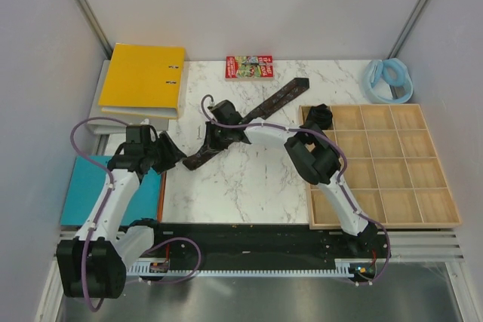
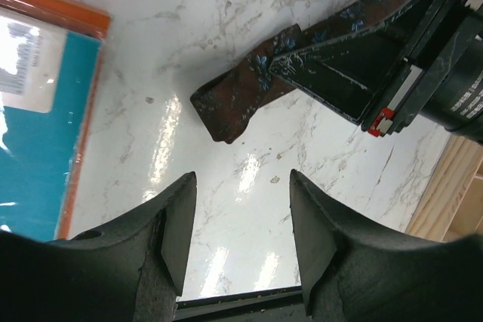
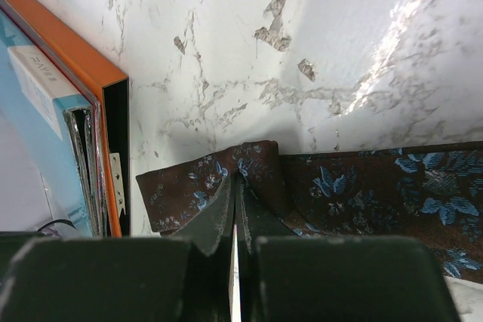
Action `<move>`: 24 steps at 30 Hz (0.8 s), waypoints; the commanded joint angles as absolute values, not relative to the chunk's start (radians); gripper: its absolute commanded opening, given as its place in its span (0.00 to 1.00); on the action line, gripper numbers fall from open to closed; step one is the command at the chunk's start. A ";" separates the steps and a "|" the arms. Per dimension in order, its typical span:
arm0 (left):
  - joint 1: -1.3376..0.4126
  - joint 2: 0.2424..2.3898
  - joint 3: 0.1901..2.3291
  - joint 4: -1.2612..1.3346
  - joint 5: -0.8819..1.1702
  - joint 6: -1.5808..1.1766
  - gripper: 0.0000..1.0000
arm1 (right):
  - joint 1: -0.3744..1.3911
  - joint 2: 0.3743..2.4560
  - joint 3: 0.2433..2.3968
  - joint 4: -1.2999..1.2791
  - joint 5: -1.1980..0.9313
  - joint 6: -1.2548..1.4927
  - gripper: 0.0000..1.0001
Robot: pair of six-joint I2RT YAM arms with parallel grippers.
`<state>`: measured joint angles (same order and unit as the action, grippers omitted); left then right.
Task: Roll the ties
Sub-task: Roll the tie at the center of the board.
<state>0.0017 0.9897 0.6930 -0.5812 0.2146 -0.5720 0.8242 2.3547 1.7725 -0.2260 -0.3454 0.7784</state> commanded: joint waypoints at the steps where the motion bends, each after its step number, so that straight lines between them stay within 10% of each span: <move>1: -0.055 1.012 0.647 -0.483 0.192 -0.667 0.58 | 0.805 2.332 1.737 -0.221 -0.330 0.755 0.03; 24: -0.097 1.011 0.370 -0.038 0.115 -0.942 0.59 | 0.804 2.296 1.594 -0.135 -0.353 0.767 0.02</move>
